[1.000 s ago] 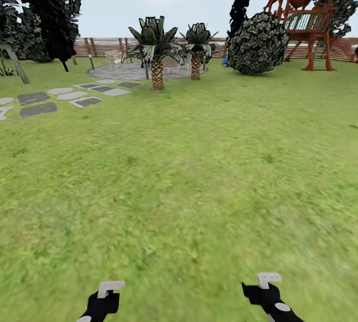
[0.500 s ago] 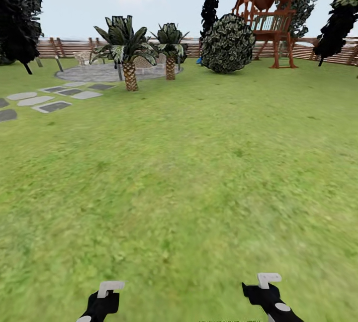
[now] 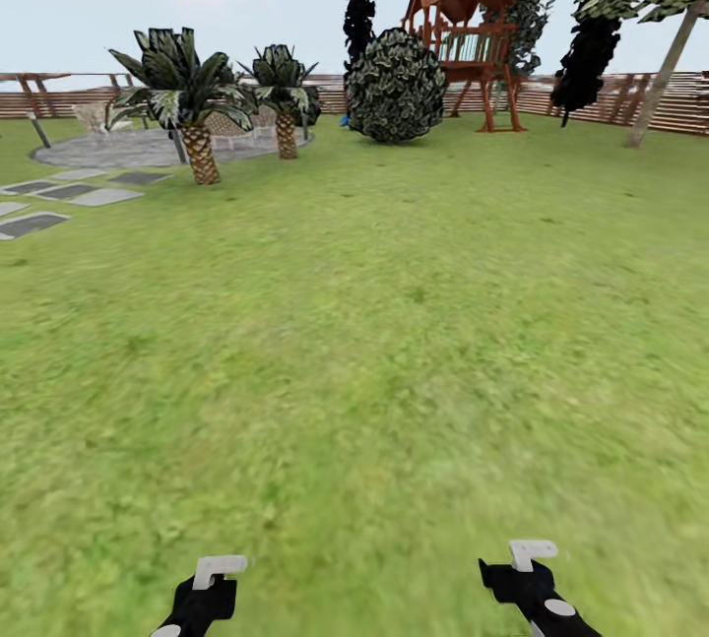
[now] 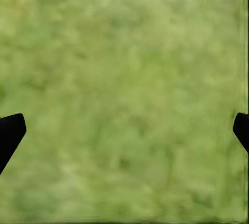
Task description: In the garden, pick up the pesticide atomizer on the floor and spray pesticide onto both trees until each tree trunk is fully covered.
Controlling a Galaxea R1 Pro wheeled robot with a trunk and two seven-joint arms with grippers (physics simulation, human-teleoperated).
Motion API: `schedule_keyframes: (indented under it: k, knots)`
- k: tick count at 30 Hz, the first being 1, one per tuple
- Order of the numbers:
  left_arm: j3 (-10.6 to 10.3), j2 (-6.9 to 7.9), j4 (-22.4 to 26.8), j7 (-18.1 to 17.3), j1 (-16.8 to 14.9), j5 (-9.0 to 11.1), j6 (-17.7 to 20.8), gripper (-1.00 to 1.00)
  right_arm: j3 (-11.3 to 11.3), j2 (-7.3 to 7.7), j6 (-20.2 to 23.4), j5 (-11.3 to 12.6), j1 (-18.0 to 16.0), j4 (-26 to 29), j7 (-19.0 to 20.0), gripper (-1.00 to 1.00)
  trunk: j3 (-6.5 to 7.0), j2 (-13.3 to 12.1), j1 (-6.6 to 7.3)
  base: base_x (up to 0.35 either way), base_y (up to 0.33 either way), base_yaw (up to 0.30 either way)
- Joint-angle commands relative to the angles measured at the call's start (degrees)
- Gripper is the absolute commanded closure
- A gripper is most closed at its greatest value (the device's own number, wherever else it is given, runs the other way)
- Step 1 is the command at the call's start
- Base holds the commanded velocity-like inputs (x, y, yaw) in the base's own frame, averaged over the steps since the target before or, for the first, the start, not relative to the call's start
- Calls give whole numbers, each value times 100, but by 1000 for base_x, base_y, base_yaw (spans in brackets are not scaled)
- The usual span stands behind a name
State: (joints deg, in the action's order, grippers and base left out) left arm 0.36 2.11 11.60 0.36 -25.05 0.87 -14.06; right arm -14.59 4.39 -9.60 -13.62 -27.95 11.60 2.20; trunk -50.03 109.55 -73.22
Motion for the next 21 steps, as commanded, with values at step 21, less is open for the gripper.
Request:
schedule_keyframes:
  k: [21]
  knots:
    - [0, 0, 1, 3, 2, -7, 0, 100, 0, 0, 1, 0, 0, 0, 0, -100, 0, 0, 0, 0, -270, -267]
